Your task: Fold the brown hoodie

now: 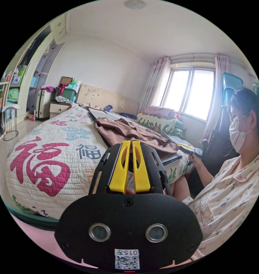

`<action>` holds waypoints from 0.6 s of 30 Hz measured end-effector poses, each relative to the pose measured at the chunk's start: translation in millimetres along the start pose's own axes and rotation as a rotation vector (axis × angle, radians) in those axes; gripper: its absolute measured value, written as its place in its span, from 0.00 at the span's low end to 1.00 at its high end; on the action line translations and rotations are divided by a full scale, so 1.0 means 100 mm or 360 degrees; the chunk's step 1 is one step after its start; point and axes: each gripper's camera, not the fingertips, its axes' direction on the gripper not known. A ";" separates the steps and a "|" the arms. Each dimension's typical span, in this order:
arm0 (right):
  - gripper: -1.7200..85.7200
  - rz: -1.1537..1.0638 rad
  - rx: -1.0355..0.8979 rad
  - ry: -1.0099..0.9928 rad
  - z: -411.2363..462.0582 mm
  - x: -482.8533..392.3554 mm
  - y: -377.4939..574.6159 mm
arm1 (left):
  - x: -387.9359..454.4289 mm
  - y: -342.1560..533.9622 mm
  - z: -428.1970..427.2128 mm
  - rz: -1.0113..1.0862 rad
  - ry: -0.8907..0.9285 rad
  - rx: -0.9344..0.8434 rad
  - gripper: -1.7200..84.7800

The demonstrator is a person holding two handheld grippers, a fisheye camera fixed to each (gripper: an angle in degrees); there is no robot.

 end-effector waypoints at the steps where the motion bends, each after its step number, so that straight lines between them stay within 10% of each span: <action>1: 0.10 0.0031 -0.0011 -0.0034 -0.04 0.06 0.06 | -0.03 -0.01 0.00 -0.0025 0.0027 0.0003 0.02; 18: 0.12 0.0224 -0.0045 0.0072 -0.13 0.48 -0.11 | 0.18 -0.14 -0.03 -0.0035 0.0015 0.0049 0.02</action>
